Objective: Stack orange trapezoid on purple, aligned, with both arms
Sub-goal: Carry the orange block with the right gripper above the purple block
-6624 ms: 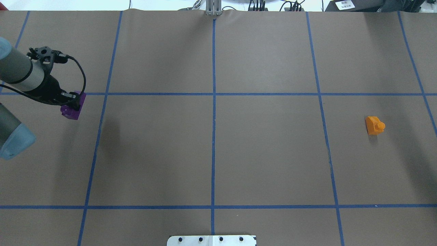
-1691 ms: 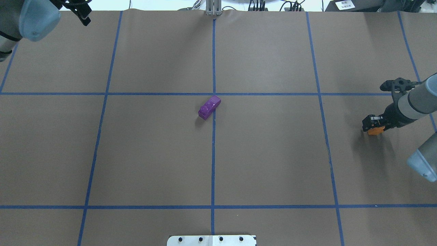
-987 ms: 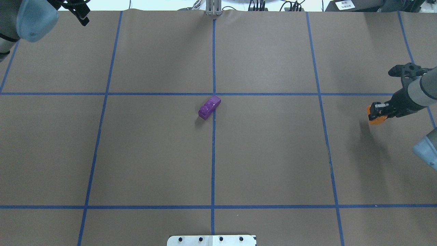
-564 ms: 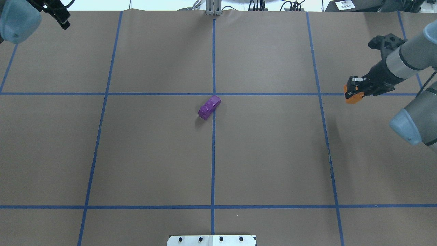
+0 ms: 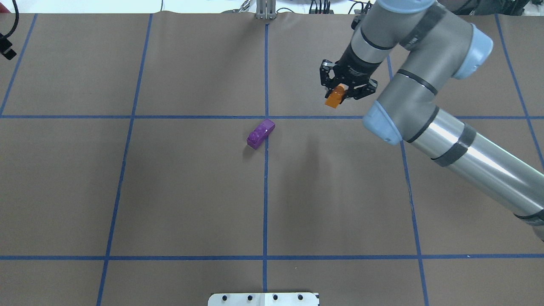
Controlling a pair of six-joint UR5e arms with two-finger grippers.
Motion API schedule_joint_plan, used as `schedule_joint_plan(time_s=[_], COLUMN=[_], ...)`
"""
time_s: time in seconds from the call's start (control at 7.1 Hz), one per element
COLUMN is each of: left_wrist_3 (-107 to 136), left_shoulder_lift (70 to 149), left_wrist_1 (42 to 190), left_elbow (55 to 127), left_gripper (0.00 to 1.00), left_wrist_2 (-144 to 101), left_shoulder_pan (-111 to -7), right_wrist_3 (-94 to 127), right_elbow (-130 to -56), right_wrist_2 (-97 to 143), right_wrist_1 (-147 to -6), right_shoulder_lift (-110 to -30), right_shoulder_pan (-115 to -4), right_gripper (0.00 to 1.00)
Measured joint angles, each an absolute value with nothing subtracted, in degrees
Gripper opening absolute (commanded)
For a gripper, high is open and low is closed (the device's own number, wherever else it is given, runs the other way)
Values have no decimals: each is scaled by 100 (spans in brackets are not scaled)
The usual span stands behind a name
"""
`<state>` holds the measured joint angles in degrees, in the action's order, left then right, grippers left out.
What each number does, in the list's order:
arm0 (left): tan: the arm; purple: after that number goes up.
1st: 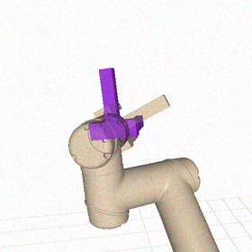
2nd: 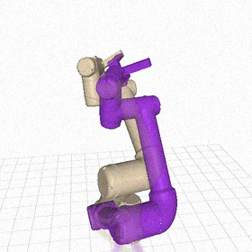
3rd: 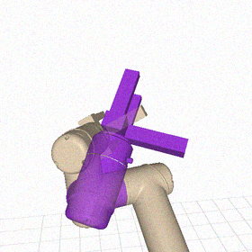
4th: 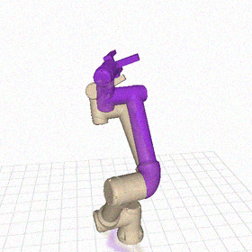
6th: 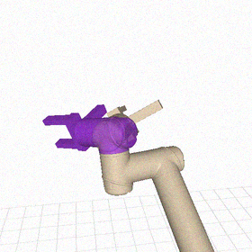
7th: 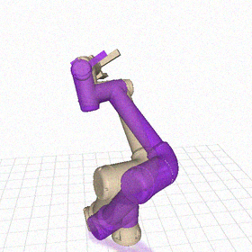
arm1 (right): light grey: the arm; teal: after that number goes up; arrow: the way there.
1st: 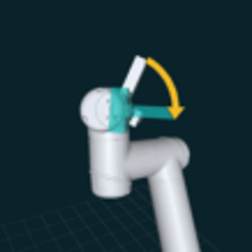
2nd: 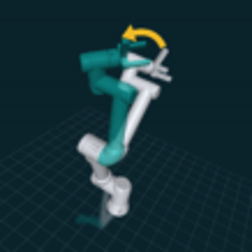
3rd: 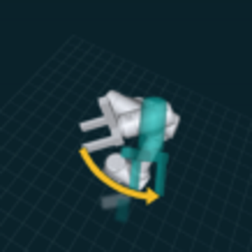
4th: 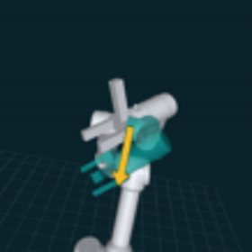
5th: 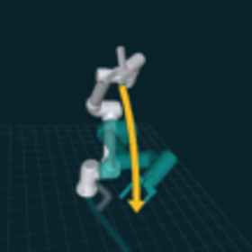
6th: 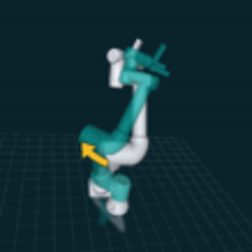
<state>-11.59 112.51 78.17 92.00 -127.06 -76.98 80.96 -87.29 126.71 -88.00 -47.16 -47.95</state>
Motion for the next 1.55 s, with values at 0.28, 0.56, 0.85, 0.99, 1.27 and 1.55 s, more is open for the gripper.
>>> schedule_joint_plan(time_s=[0.28, 0.56, 0.85, 0.99, 1.27, 1.55], left_wrist_3=[-1175, -1154, -1150, -1151, -1151, -1146], left_shoulder_lift=[10873, 10720, 10699, 10697, 10696, 10696], left_wrist_1=[7970, 8002, 8006, 8007, 8011, 8013], left_elbow=[9026, 8963, 8924, 8917, 8907, 8904], left_gripper=[100, 100, 100, 100, 100, 100], left_wrist_2=[-12709, -12709, -12715, -12717, -12718, -12712], left_shoulder_pan=[-7838, -7867, -7870, -7868, -7867, -7866], right_wrist_3=[9169, 10141, 10410, 10614, 10952, 10974], right_elbow=[-8182, -7447, -7086, -6965, -6886, -6885], right_wrist_2=[12443, 11788, 11574, 11559, 11555, 11568], right_wrist_1=[-8994, -9008, -9011, -9015, -9012, -9007], right_shoulder_lift=[-3825, -3123, -2961, -2965, -2974, -2974], right_shoulder_pan=[-4361, -3858, -3647, -3598, -3518, -3479], right_gripper=[0, 0, 0, 0, 0, 0])
